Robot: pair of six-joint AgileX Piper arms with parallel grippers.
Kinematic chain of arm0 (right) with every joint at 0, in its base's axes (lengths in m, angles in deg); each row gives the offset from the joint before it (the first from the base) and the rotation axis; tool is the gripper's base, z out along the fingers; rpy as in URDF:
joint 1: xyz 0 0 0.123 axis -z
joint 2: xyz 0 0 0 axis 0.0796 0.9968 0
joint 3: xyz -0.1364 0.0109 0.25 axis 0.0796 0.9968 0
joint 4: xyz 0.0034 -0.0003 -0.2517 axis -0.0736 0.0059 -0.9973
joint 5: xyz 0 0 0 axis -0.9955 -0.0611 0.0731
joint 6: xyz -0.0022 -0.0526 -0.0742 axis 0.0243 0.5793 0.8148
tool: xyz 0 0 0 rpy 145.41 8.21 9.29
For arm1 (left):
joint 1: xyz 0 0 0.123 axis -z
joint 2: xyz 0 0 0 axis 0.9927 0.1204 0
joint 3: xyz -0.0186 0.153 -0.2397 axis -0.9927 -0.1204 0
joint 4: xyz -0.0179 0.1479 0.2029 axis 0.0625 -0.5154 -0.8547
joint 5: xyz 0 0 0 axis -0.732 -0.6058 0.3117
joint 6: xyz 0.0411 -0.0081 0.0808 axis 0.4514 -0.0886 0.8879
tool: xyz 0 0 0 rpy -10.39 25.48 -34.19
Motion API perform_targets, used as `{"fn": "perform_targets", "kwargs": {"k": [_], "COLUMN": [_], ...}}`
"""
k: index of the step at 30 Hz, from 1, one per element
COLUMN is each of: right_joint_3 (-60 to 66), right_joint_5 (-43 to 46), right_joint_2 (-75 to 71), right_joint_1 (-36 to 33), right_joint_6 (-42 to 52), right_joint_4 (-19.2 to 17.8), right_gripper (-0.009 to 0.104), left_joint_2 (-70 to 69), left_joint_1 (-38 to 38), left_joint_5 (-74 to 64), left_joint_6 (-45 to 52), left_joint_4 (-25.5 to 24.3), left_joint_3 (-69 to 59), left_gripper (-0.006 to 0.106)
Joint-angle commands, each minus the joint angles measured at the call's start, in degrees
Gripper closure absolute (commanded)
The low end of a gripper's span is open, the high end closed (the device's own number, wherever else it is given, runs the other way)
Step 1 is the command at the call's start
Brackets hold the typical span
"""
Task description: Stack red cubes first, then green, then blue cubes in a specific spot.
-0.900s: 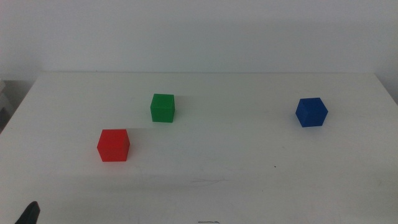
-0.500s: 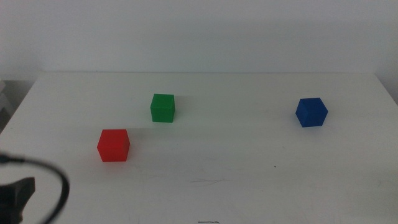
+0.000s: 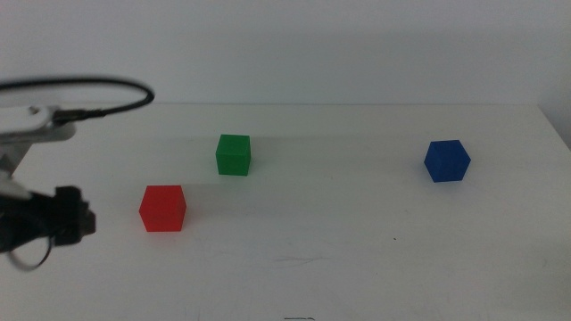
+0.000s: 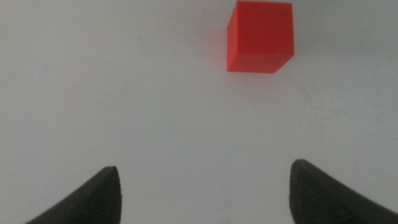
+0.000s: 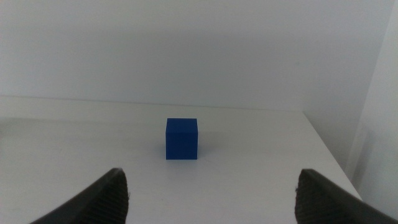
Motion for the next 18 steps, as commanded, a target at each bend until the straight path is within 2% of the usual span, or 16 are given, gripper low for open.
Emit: {"fn": "perform_targets", "kwargs": {"k": [1,8,13,18], "right_joint_3": [-1.02,-1.02,-1.02,-1.02], "right_joint_5": [4.48,4.48,4.48,4.48], "right_joint_2": [-1.35,-1.35,-1.35,-1.35], "right_joint_1": [0.42,0.42,0.42,0.42], "right_joint_6": [0.9,0.9,0.9,0.9], "right_joint_4": [-0.69,-0.69,-0.69,-0.69], "right_gripper": [0.01,0.01,0.01,0.01], "left_joint_2": [4.26,17.73,27.23,34.3], "left_joint_1": [0.13,2.58,6.96,9.09], "left_joint_5": [0.92,-6.19,-7.95,-8.82], "left_joint_6": [-2.32,-0.99,-2.31,-2.31], "left_joint_4": [2.2,0.69,-1.56,-1.7], "left_joint_3": [5.19,19.06,27.53,31.36], "left_gripper": [0.013,0.026,0.028,0.028]}}
